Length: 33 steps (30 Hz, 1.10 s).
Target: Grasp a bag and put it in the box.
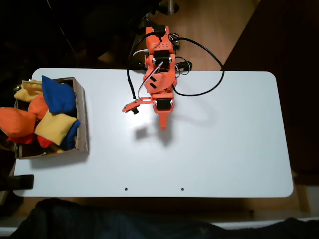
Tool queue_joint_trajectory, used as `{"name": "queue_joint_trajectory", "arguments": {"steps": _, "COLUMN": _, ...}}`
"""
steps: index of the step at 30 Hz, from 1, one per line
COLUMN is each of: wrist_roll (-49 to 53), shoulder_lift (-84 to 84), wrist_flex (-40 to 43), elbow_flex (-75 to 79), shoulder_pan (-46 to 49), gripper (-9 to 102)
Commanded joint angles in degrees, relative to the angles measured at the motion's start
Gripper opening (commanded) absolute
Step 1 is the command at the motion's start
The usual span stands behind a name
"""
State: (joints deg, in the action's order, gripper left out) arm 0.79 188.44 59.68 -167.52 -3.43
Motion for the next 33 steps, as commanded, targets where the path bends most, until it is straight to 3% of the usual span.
{"name": "queue_joint_trajectory", "arguments": {"steps": 1, "wrist_roll": -1.4, "shoulder_lift": 0.4, "wrist_flex": 0.1, "elbow_flex": -1.2, "shoulder_pan": -0.6, "gripper": 0}}
{"name": "queue_joint_trajectory", "arguments": {"steps": 8, "wrist_roll": -2.7, "shoulder_lift": 0.4, "wrist_flex": 1.9, "elbow_flex": -4.4, "shoulder_pan": -0.3, "gripper": 0}}
{"name": "queue_joint_trajectory", "arguments": {"steps": 27, "wrist_roll": -2.5, "shoulder_lift": 0.4, "wrist_flex": 17.3, "elbow_flex": -0.4, "shoulder_pan": -0.4, "gripper": 0}}
{"name": "queue_joint_trajectory", "arguments": {"steps": 33, "wrist_roll": -3.3, "shoulder_lift": 0.4, "wrist_flex": 17.7, "elbow_flex": -0.4, "shoulder_pan": 0.1, "gripper": 0}}
